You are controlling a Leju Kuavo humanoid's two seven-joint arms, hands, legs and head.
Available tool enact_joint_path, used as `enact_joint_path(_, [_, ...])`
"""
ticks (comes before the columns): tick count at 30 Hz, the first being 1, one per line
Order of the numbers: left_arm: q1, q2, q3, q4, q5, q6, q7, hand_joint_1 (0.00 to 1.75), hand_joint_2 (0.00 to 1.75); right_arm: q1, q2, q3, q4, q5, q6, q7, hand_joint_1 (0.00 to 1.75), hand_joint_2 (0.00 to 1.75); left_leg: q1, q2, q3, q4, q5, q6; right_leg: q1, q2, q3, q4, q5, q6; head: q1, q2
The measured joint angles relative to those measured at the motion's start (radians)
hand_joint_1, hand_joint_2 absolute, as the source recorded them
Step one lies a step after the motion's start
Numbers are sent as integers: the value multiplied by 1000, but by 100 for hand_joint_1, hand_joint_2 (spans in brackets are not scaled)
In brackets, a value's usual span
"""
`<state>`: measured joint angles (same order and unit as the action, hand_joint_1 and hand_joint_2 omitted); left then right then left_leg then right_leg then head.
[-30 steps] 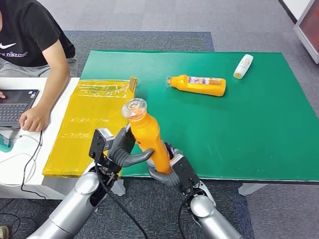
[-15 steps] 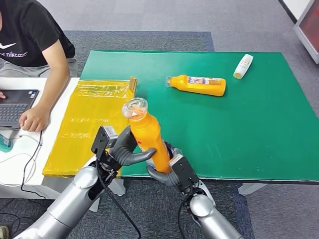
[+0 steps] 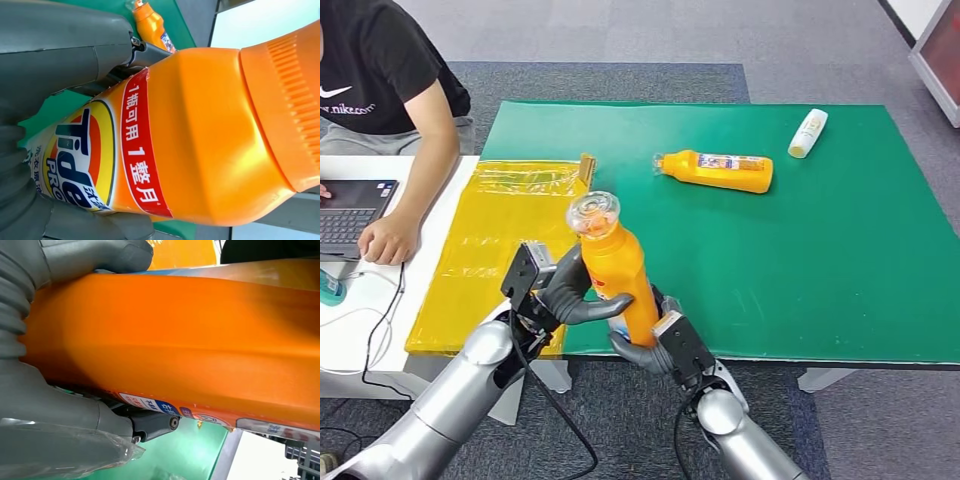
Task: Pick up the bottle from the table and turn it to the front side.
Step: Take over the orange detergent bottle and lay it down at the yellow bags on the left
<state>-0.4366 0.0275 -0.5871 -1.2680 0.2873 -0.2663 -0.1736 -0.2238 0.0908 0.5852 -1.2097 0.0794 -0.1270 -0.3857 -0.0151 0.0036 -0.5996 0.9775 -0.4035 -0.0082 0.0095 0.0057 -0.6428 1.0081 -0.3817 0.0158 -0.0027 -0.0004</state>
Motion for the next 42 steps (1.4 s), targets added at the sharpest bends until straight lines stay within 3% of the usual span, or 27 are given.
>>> enact_joint_path(4, [-2,0,0,-1,-12,7,-3,175,175,-1,0,0,0,4,-7,-2,152,175,0,0,0,0,0,0,0,0,0,0,0,0,0,0])
enact_joint_path(6, [-5,2,0,-2,-26,10,-3,175,175,-1,0,0,1,8,-11,-2,117,175,0,0,0,0,0,0,0,0,0,0,0,0,0,0])
enact_joint_path(8, [-8,4,-1,-3,-46,15,-3,175,175,-1,0,0,2,11,-14,-3,55,175,0,0,0,0,0,0,0,0,0,0,0,0,0,0])
enact_joint_path(9, [-10,5,-1,-4,-58,19,-3,175,175,-1,0,0,2,13,-16,-3,34,175,0,0,0,0,0,0,0,0,0,0,0,0,0,0])
enact_joint_path(11, [-15,9,-3,-6,-83,27,-4,175,175,-2,0,0,3,17,-19,-3,3,175,0,0,0,0,0,0,0,0,0,0,0,0,0,0])
enact_joint_path(33, [-51,70,12,-37,-199,83,6,175,175,17,4,-2,8,6,-18,6,0,175,0,0,0,0,1,-1,0,0,0,0,1,-1,0,0])
enact_joint_path(42, [-59,168,6,-38,-326,40,58,175,175,42,4,-19,8,-1,-26,13,0,175,0,0,0,0,1,-1,1,0,-1,1,1,-1,0,0])
